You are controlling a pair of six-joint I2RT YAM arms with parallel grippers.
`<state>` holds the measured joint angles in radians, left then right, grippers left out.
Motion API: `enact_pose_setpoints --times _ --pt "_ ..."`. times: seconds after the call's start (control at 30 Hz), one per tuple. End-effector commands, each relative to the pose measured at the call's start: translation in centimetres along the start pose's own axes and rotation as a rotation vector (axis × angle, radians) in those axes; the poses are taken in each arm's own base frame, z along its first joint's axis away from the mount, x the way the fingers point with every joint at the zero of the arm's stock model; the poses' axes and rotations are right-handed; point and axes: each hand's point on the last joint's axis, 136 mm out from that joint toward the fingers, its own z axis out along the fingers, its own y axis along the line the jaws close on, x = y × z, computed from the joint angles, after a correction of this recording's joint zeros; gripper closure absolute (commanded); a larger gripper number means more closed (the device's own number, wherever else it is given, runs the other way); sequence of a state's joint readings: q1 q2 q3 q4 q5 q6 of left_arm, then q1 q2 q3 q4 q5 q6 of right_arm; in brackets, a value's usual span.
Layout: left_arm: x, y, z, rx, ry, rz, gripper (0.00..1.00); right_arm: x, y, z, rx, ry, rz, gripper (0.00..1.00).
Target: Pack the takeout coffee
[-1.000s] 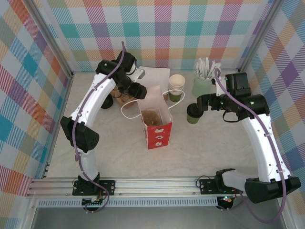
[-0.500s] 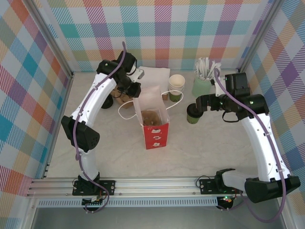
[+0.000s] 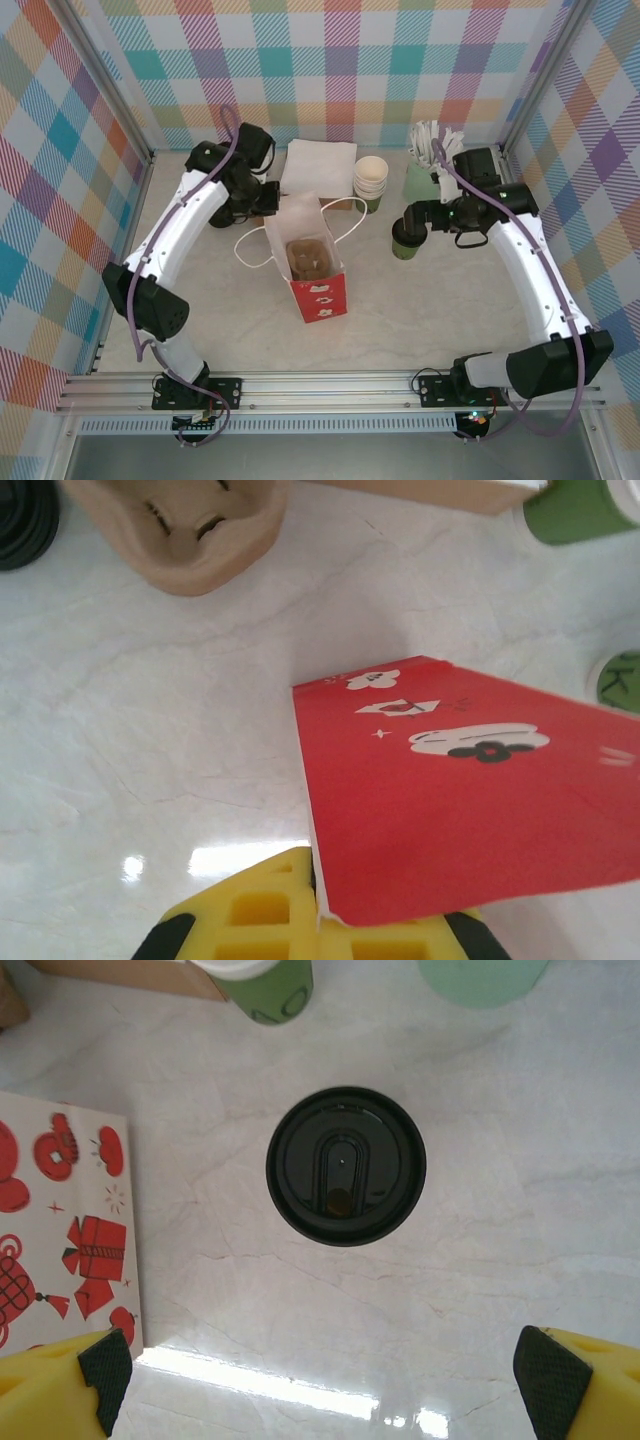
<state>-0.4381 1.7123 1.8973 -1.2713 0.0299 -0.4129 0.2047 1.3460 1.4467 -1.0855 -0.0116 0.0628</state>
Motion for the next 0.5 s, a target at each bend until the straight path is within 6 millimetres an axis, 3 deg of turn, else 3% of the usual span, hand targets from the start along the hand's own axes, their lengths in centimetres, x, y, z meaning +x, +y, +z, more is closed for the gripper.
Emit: enact_pose_setpoints --times 0.0,0.1,0.17,0.33,0.47 --pt "-1.2 -0.9 -0.6 0.048 -0.078 -0.183 1.0 1.1 -0.5 1.5 0.003 0.054 0.067 0.0" --pt "-1.2 -0.4 -0.7 0.02 -0.09 -0.228 0.99 1.6 -1.3 2.8 0.036 0.072 0.108 0.0" --pt "-1.3 -0.4 -1.0 0.022 -0.099 -0.229 0.91 1.9 -1.6 3.5 0.049 0.082 0.123 0.0" --pt "-1.1 0.3 -3.4 -0.002 -0.126 -0.083 0.54 3.0 -1.3 5.0 0.024 0.143 0.14 0.0" --pt "-0.8 0.8 -5.8 -0.011 -0.162 0.054 0.32 4.0 -1.2 6.5 0.01 0.199 0.158 0.0"
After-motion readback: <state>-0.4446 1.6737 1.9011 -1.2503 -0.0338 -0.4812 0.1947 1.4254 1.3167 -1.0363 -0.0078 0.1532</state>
